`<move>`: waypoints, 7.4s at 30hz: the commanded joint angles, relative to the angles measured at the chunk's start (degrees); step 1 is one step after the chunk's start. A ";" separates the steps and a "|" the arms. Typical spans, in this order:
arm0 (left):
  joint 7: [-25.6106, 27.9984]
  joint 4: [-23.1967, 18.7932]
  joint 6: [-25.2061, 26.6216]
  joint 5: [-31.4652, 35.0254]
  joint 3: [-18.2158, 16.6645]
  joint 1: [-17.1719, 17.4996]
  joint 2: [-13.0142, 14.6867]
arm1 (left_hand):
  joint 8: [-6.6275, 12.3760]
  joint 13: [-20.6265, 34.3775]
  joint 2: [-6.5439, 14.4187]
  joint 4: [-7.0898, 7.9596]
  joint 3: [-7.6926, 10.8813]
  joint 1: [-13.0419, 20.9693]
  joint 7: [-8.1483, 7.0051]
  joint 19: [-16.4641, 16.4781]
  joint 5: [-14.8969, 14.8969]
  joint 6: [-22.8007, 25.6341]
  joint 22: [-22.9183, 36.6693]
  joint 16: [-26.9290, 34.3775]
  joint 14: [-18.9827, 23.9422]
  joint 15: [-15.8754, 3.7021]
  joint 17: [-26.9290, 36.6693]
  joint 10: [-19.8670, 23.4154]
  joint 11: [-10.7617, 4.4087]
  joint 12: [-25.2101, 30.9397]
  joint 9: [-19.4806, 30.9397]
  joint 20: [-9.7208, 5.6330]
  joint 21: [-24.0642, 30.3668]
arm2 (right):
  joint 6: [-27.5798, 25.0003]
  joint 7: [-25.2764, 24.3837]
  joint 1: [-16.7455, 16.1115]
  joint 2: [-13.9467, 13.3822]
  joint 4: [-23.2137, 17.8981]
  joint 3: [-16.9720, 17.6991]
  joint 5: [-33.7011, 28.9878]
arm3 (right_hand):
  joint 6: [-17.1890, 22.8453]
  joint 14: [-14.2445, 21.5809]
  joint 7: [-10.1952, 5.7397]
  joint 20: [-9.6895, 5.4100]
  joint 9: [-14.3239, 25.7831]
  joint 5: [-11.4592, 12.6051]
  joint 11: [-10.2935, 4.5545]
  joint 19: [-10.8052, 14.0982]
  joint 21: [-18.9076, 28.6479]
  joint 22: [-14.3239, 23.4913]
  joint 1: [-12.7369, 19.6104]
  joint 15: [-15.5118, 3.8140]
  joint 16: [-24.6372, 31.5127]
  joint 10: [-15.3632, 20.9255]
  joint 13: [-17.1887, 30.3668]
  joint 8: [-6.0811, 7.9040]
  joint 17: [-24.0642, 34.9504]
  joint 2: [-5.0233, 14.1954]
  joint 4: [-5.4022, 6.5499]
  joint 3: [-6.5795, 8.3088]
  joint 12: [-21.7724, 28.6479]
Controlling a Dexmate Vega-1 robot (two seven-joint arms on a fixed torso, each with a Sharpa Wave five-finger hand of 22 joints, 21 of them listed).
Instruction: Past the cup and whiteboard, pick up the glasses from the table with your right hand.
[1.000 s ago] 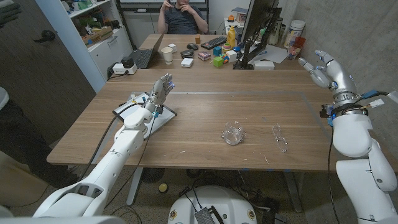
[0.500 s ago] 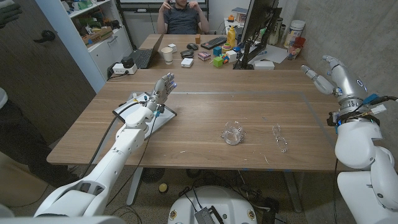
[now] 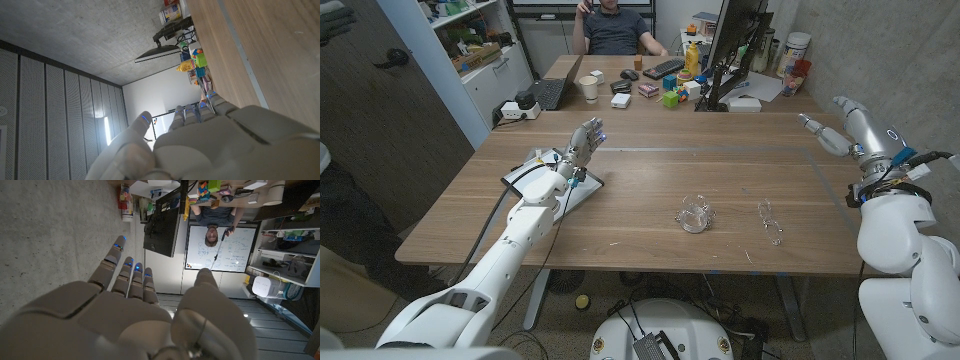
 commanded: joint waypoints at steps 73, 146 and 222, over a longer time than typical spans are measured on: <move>-3.51 3.95 -0.41 0.34 -0.47 -2.92 0.02 | 0.27 0.25 3.06 0.64 -1.73 -1.14 -0.14 -0.11 0.61 -0.02 0.39 0.51 -0.60 0.09 0.28 -0.18 0.10 0.41 0.26 0.55 0.17 | -12.89 22.20 6.07 -4.07 9.80 -16.76 -32.05 | 3.57 5.13 -3.68 -0.81 0.55 4.35 -3.46 8.21 -0.94 0.23 14.12 -3.07 -0.42 3.46 0.52 0.76 -0.03 -1.93 -5.55 1.70 0.03; -3.24 2.13 0.26 0.16 -0.40 -1.88 1.02 | 0.27 0.24 3.02 0.38 -2.53 -0.95 0.11 -0.13 0.90 -0.08 0.37 0.46 -0.62 -0.06 0.20 -0.34 0.11 0.36 0.25 0.48 0.16 | -14.89 48.32 14.97 -8.02 17.43 -19.77 -34.56 | 4.89 4.84 -5.12 -1.44 0.81 5.62 -4.09 8.34 -2.66 0.32 19.09 -4.19 -0.73 4.23 0.86 0.97 0.24 -1.95 -4.44 1.08 0.06; -2.35 1.11 0.24 0.01 -1.61 -1.12 2.14 | 0.24 0.25 3.50 0.62 -3.22 -1.04 0.08 -0.10 1.13 -0.11 0.39 0.49 -0.58 -0.01 0.22 -0.37 0.02 0.36 0.26 0.81 0.20 | -18.46 53.46 21.22 -5.28 25.98 -22.84 -44.11 | 23.94 41.08 -7.88 -9.55 15.58 6.75 -9.74 31.24 15.72 8.98 40.87 -15.33 41.35 23.44 31.22 16.86 38.29 3.64 -1.89 -11.01 37.21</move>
